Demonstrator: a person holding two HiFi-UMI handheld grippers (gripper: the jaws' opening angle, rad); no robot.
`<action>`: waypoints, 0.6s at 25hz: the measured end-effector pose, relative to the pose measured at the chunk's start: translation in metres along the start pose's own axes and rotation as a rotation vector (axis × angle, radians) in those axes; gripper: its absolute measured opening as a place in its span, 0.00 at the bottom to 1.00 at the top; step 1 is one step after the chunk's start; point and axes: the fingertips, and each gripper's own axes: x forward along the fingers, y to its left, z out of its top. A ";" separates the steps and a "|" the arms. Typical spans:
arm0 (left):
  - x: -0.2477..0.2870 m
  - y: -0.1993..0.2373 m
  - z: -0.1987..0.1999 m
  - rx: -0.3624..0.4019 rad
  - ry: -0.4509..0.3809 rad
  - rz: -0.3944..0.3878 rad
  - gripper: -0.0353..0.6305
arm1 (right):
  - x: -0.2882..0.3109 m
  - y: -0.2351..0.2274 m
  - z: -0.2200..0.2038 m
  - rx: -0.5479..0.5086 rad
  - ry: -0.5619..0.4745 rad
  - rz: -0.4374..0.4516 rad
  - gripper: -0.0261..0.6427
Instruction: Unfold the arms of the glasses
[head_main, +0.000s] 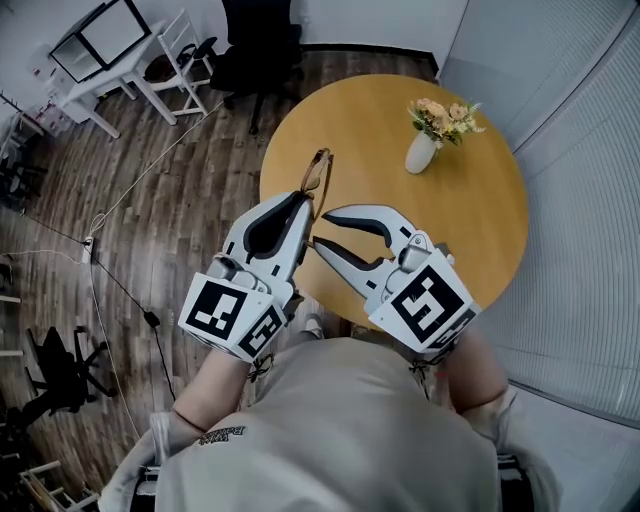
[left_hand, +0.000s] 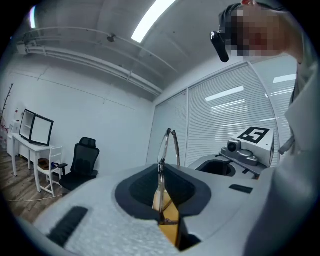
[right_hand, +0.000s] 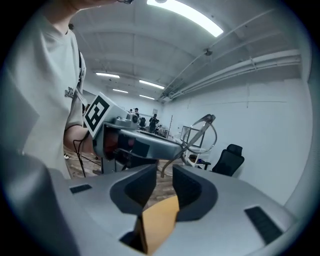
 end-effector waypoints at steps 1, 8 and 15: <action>0.002 -0.004 -0.001 0.005 0.004 -0.010 0.12 | 0.003 0.000 -0.004 -0.002 0.011 0.004 0.17; 0.006 -0.023 -0.013 0.034 0.034 -0.068 0.12 | 0.010 0.001 -0.017 0.034 0.025 -0.004 0.17; 0.010 -0.017 -0.016 0.046 0.038 -0.066 0.12 | 0.009 -0.004 -0.027 0.089 0.024 -0.018 0.11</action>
